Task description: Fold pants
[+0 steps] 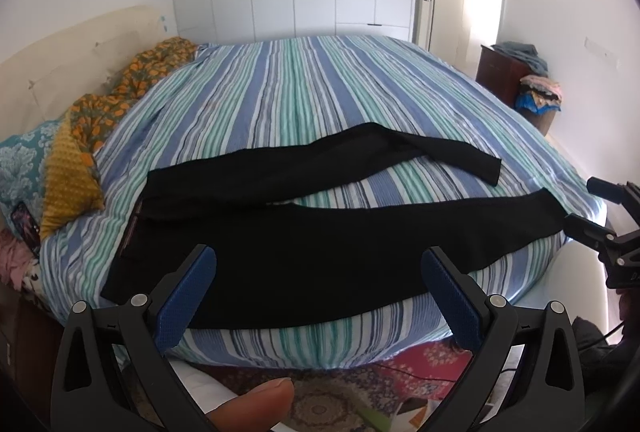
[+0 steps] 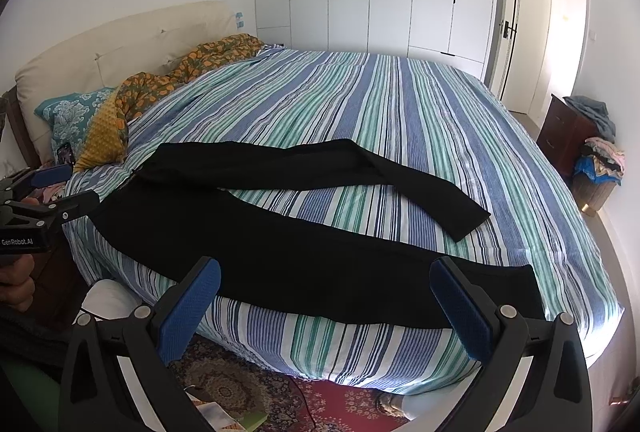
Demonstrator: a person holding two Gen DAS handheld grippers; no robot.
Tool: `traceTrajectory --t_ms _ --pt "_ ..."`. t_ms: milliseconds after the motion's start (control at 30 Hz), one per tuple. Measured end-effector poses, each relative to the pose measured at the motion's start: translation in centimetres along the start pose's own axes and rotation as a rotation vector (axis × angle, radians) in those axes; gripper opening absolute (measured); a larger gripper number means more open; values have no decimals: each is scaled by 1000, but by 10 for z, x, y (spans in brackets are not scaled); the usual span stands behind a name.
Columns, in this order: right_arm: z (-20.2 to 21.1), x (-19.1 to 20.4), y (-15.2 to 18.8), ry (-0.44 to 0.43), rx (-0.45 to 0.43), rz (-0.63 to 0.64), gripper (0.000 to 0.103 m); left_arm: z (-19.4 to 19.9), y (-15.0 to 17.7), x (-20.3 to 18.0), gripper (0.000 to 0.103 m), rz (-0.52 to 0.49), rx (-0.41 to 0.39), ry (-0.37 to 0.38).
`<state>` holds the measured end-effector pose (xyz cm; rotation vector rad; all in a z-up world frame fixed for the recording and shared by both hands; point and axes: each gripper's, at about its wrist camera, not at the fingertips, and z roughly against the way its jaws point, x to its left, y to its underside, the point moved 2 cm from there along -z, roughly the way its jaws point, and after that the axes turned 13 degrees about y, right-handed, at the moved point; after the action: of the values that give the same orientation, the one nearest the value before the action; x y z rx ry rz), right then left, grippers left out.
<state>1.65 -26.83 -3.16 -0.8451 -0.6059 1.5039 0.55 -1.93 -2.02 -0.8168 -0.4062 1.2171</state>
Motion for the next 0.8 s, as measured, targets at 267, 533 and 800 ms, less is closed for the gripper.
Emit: traceTrajectory --t_ms 267,533,800 --pt "-2 2 4 -7 9 -3 103 -2 1 0 103 5 11 8" --pt "-1 4 5 -11 11 -2 103 -2 2 -1 103 7 14 10" --pt "-4 5 6 -13 20 -5 103 -4 2 0 103 11 19 10"
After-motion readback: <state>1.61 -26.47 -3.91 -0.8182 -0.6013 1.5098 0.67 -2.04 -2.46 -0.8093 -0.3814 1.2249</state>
